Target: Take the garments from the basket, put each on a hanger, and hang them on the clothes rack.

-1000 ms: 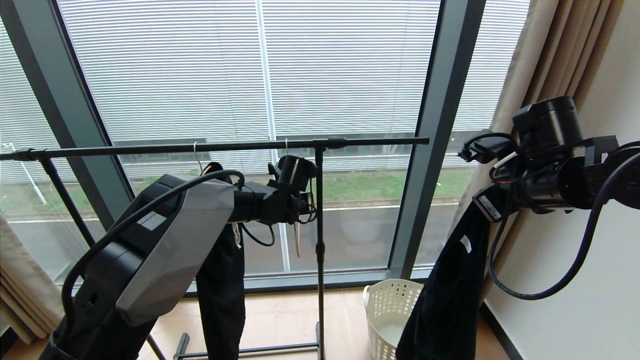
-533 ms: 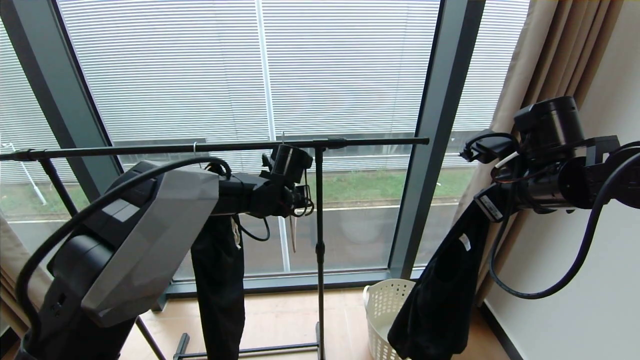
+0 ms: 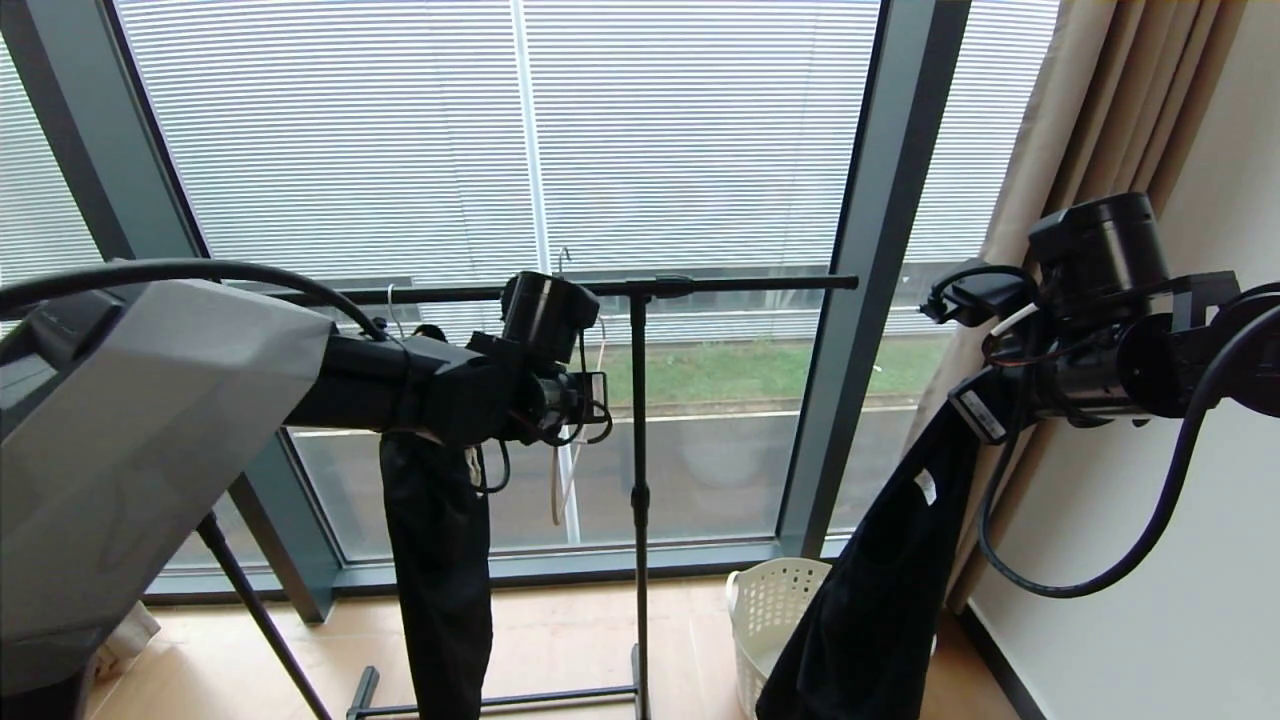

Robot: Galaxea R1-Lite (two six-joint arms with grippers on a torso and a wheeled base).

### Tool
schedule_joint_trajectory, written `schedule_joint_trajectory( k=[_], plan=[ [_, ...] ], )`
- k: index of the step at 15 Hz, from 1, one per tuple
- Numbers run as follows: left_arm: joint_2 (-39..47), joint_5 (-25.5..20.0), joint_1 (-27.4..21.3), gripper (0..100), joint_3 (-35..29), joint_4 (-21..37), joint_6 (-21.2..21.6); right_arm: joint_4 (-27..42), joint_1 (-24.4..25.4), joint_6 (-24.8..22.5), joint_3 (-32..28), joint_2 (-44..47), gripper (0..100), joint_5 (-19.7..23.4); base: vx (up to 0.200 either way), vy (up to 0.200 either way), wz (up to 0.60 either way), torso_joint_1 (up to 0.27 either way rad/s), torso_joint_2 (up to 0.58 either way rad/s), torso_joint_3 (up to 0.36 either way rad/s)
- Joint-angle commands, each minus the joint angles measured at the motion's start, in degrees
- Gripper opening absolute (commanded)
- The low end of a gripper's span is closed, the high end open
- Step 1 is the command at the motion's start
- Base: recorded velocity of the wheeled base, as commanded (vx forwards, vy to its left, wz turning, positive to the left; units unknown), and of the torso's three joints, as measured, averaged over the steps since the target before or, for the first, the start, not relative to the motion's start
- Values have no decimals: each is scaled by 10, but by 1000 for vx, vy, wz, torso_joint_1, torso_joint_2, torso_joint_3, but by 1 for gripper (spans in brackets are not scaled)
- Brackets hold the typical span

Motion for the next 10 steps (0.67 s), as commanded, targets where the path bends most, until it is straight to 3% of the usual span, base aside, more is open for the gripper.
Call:
schedule_joint_trajectory(
  k=[1,6,7,10],
  plan=[
    [-63,-18,-2,0,76,-40,19,0,0,0,0,0,0,0,0,0,0,0,0,0],
    [-156,-42,-9,0,224,-99,35,0,2,0,0,1,0,0,0,0,0,0,0,0],
    [-190,-48,-9,0,293,-138,42,0,9,0,0,1,0,0,0,0,0,0,0,0],
    [-252,-75,-8,0,398,-195,71,-1,13,0,1,2,0,0,0,0,0,0,0,0]
  ],
)
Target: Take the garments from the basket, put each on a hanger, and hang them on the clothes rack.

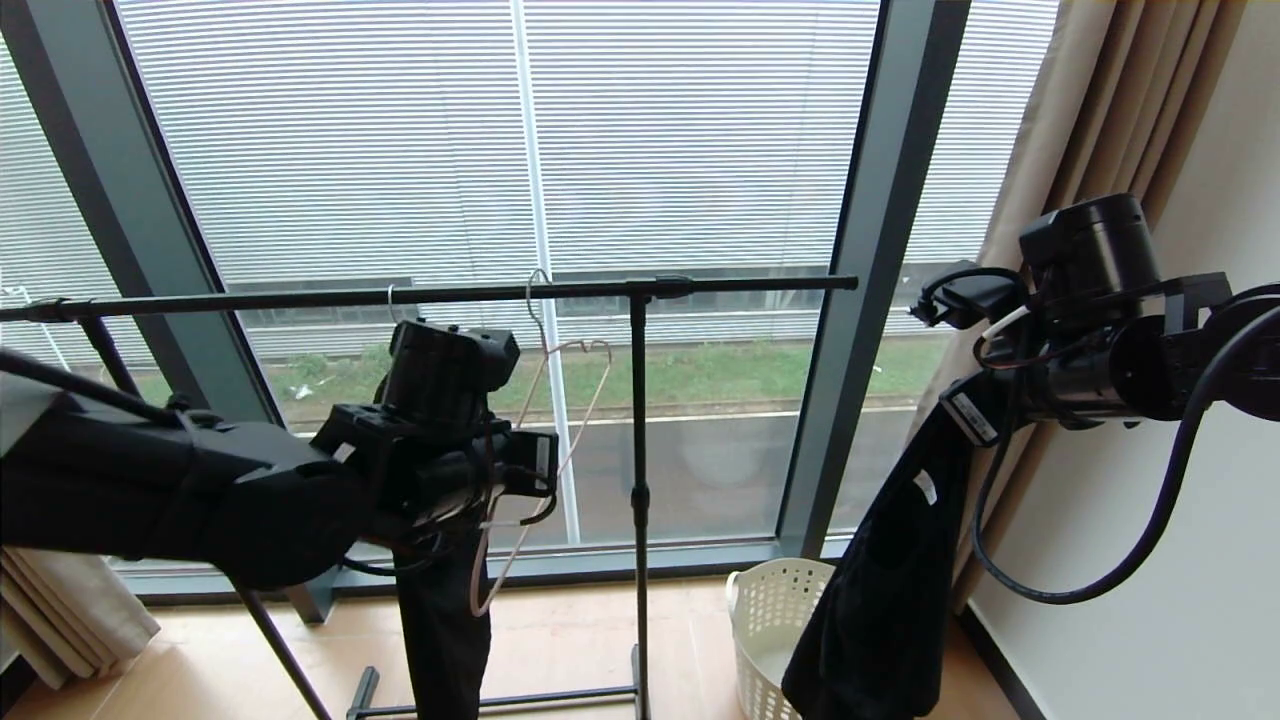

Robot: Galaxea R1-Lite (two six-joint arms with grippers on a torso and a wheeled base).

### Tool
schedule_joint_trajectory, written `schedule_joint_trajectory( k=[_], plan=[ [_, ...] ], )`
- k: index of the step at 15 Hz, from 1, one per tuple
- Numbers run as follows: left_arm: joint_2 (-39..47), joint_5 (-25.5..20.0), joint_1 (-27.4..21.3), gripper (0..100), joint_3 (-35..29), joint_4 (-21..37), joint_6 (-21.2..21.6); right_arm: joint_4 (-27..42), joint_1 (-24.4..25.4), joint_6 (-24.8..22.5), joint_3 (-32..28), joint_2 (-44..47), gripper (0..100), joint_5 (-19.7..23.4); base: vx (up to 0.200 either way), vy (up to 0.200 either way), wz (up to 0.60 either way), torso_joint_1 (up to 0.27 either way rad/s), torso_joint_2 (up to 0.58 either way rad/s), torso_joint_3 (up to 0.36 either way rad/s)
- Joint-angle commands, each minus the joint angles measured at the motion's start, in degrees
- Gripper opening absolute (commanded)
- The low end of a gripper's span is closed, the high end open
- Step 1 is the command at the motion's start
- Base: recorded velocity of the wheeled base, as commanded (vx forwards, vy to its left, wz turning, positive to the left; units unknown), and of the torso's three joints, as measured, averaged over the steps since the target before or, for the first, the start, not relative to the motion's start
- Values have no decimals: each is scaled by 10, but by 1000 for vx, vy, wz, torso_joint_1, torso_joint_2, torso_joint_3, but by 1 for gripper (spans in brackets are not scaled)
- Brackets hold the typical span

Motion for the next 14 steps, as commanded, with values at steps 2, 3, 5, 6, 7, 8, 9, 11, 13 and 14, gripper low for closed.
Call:
schedule_joint_trajectory(
  k=[2,3,5,6,7,8,9,11,13,14],
  plan=[
    [-91,-22,-1,0,122,-60,22,-2,11,1,2,5,0,-1,0,0,0,0,0,0],
    [-102,-47,0,0,160,-82,30,-12,19,1,5,6,0,-8,0,0,0,0,0,0],
    [-105,-80,2,0,207,-123,37,-36,28,2,16,13,0,-23,0,0,0,0,0,0],
    [-98,-121,2,0,263,-198,42,-75,53,2,38,20,0,-49,0,0,0,0,0,0],
    [-86,-145,1,0,293,-241,48,-94,61,2,47,22,0,-60,0,0,0,0,0,0],
    [-74,-164,0,0,323,-290,60,-108,67,2,55,25,0,-66,0,0,0,0,0,0],
    [-69,-169,0,0,334,-314,65,-113,70,3,57,27,0,-68,0,0,0,0,0,0],
    [-33,-189,-3,0,385,-421,100,-131,77,15,54,38,0,-76,0,0,0,0,0,0],
    [-18,-189,-19,0,398,-460,103,-150,79,27,51,51,0,-89,0,0,0,0,0,0],
    [-14,-189,-32,0,402,-474,103,-177,80,30,51,66,0,-104,0,0,0,0,0,0]
  ],
)
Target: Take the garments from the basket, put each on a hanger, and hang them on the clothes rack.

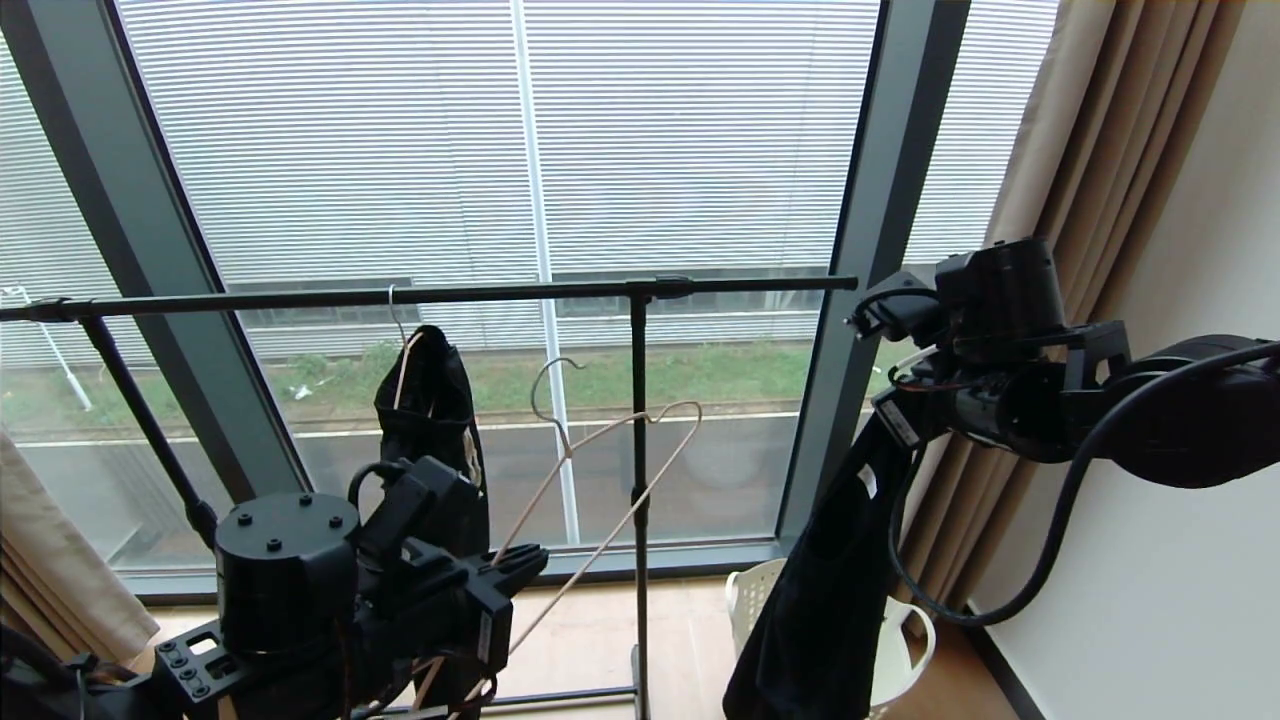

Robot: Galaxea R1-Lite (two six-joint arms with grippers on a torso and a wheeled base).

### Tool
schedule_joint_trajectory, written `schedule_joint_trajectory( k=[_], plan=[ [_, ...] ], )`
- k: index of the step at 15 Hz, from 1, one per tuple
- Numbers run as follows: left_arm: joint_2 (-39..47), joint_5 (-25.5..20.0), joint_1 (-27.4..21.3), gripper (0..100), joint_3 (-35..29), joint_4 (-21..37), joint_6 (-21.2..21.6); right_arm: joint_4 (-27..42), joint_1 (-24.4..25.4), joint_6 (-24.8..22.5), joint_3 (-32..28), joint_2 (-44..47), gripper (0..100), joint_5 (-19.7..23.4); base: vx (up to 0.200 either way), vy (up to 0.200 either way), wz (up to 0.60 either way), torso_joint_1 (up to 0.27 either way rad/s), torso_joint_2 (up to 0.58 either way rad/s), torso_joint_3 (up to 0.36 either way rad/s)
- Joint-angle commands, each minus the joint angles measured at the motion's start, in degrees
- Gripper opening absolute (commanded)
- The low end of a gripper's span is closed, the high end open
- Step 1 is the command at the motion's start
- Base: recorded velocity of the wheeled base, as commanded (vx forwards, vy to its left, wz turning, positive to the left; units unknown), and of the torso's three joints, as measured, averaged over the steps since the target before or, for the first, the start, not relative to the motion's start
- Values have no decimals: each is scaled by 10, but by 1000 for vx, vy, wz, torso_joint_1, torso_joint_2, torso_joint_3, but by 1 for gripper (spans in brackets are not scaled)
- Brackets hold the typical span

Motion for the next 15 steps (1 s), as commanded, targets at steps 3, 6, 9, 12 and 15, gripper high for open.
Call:
schedule_joint_trajectory(
  k=[3,6,9,12,15],
  plan=[
    [21,1,-42,0,19,-6,-1,-20,9,4,-1,25,0,-7,0,0,0,0,0,0],
    [22,1,-73,0,27,-21,-3,-20,20,22,-10,31,0,-7,0,0,0,0,0,0],
    [24,0,-94,0,30,-44,-5,-20,24,56,-32,51,0,-7,0,0,0,0,0,0],
    [25,0,-105,0,28,-47,-24,-21,36,75,-47,68,0,-7,0,0,0,0,0,0],
    [26,-4,-107,0,28,-67,-42,-22,43,76,-47,70,0,-5,0,0,0,0,0,0]
  ],
)
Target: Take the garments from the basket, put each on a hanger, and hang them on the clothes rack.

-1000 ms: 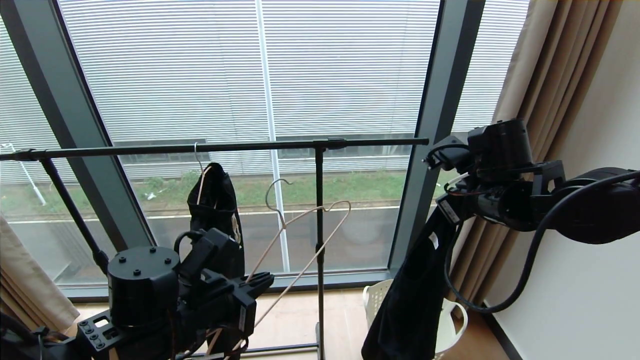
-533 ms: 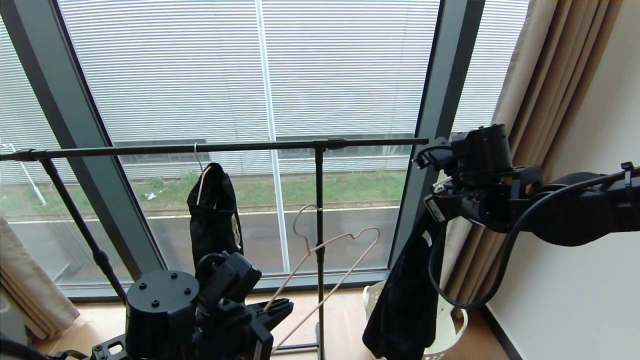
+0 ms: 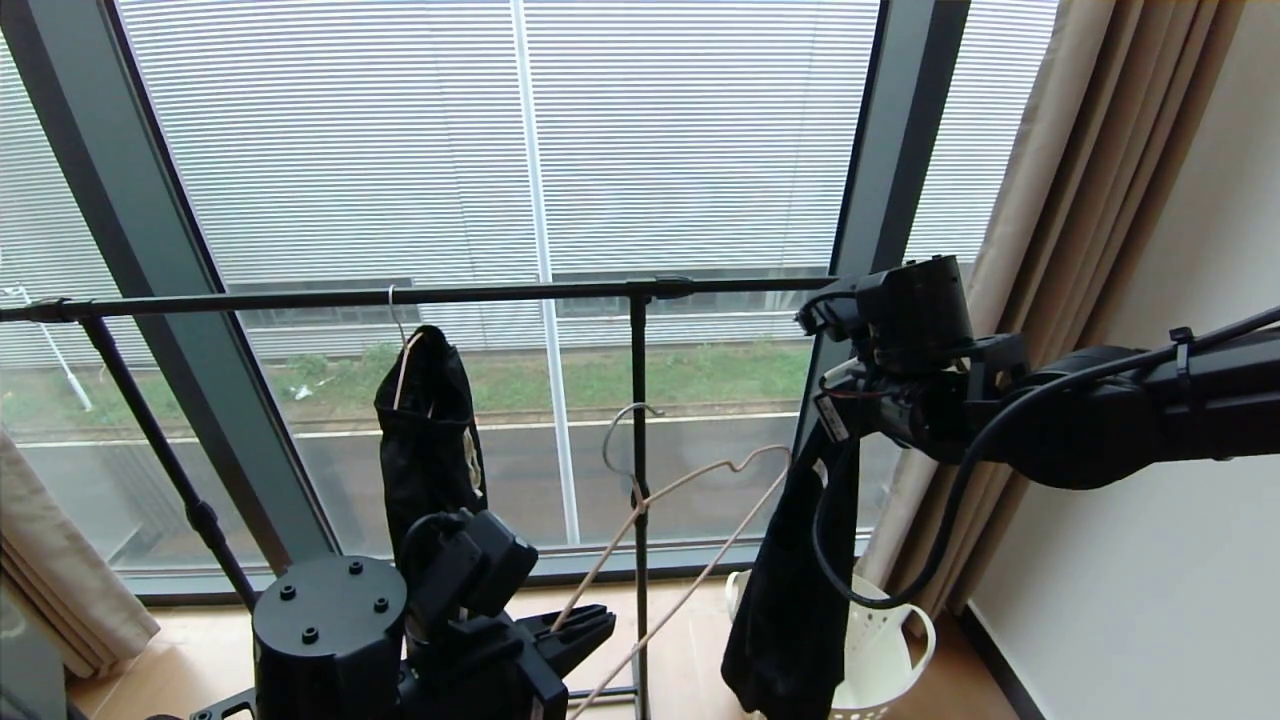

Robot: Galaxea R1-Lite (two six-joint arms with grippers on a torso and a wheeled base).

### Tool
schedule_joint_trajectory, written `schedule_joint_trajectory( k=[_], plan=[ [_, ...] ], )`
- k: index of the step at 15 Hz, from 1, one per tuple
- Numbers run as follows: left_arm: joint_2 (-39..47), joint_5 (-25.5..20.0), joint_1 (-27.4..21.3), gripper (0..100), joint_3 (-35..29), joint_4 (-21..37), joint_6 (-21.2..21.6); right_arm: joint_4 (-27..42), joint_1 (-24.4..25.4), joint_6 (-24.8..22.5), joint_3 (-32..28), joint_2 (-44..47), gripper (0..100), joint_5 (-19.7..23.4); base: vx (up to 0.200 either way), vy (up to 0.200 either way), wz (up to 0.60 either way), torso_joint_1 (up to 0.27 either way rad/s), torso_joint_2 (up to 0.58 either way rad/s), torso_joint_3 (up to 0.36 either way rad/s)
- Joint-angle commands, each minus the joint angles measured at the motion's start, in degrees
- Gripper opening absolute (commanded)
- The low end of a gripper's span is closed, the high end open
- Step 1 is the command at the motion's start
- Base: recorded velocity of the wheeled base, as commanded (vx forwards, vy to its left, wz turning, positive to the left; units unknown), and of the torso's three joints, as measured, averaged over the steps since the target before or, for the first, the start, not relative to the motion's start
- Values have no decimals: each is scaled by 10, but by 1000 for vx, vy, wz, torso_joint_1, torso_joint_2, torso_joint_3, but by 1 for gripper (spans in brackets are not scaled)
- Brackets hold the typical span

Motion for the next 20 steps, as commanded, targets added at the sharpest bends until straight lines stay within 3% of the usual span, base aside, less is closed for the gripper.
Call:
schedule_joint_trajectory(
  k=[1,8,20],
  plan=[
    [6,-5,-1,0,0,-4,-6,-1,7,0,0,4,0,1,0,0,0,0,0,0],
    [30,-6,-1,0,0,-53,-19,0,35,28,3,5,0,-1,0,0,0,0,0,0],
    [40,-5,-5,0,-1,-78,-25,-8,48,39,0,26,0,-2,0,0,0,0,0,0]
  ],
)
